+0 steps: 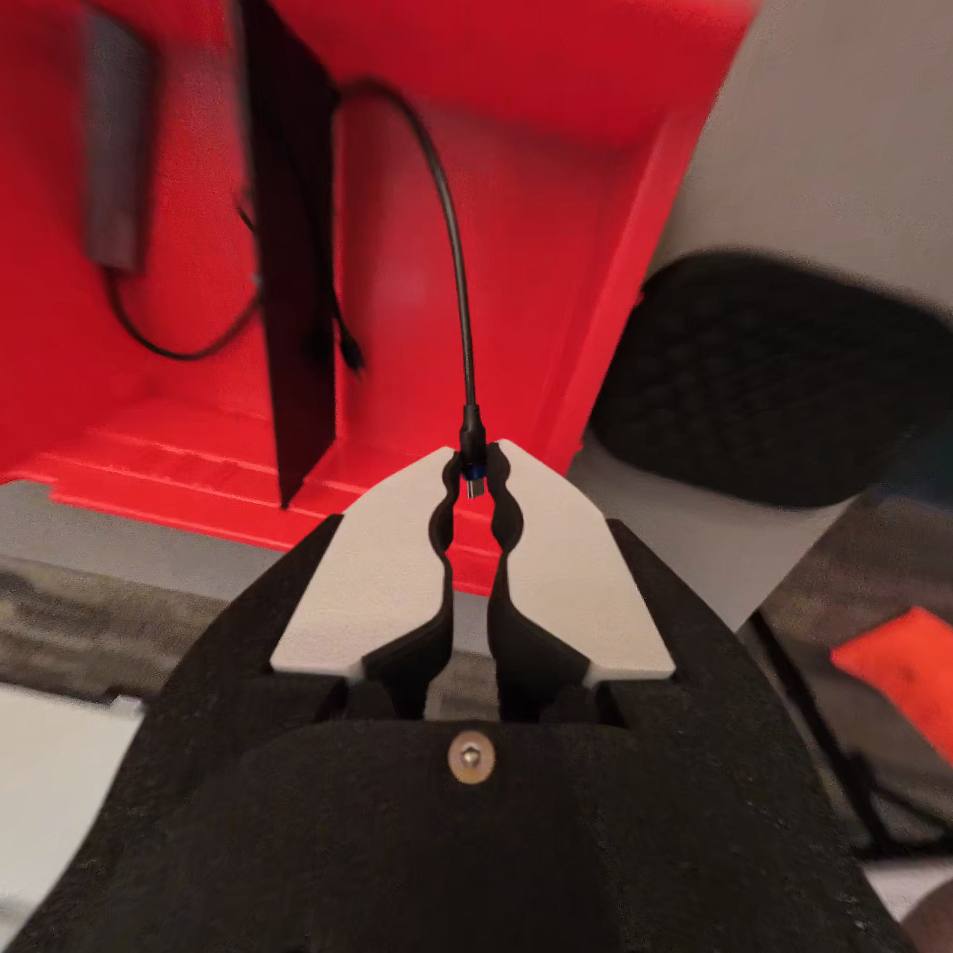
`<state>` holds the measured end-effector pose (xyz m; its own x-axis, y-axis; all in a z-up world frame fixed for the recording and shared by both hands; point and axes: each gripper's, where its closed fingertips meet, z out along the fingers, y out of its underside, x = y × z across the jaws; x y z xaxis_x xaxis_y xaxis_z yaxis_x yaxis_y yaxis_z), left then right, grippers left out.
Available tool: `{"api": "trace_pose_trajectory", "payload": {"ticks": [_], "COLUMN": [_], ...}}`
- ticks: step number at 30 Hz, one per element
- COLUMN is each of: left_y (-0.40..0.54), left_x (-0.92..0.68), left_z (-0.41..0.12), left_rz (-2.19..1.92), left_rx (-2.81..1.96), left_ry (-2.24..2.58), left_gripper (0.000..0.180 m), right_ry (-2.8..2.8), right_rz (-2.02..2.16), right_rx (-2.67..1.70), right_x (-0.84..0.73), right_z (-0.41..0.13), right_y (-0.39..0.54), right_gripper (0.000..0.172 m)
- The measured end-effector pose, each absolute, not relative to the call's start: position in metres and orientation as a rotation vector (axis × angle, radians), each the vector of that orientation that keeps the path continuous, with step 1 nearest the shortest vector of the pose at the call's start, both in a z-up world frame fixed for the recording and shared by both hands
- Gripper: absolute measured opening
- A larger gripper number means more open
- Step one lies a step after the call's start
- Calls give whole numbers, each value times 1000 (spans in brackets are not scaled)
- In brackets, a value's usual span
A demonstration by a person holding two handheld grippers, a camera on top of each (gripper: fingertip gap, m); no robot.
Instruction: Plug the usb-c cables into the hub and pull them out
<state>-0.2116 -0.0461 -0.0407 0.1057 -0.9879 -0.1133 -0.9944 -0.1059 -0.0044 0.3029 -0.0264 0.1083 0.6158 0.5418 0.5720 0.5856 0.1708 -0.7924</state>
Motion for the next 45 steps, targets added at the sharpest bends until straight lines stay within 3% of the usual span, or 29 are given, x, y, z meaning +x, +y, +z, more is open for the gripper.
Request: {"api": "trace_pose_trajectory", "payload": {"ticks": [5,10,14,20,24,27,28,29,32,35,39,41,45], "left_y": [-75,-78,-77,-88,-116,-128,-137,-146,-146,-91,47,84,110], "left_x": [-120,-38,23,76,99,104,106,108,94,42,-82,-123,-156], "left_z": [67,101,68,-58,-115,-135,-137,-133,-96,-40,16,4,-61], "left_rz": [-471,-618,-581,-293,-437,-589,-690,-822,-1050,-841,-66,89,184], "left_rx": [-2082,-2000,-2001,-2041,-2100,-2141,-2159,-2161,-2139,-2066,-1877,-1840,-1944], "left_ry": [1739,1526,1495,1547,1555,1553,1568,1574,1524,1405,1298,1448,1744], "left_gripper": [8,8,7,7,7,8,17,27,33,31,28,21,26], "right_ry": [-984,-983,-977,-978,-1001,-1025,-1036,-1046,-1060,-1039,-1018,-1018,-1040], "right_rz": [-29,-17,-4,25,15,26,31,37,57,68,50,36,5], "right_rx": [-1465,-1435,-1423,-1409,-1433,-1438,-1441,-1445,-1448,-1448,-1462,-1474,-1508], "right_x": [309,308,310,310,307,301,298,297,295,299,305,306,302], "right_z": [112,118,120,121,113,109,108,106,102,103,103,101,93], "right_y": [-27,-33,-38,-40,-35,-34,-34,-33,-33,-31,-27,-25,-20], "right_gripper": [33,33,33,32,32,32,32,32,32,32,32,32,32]}}
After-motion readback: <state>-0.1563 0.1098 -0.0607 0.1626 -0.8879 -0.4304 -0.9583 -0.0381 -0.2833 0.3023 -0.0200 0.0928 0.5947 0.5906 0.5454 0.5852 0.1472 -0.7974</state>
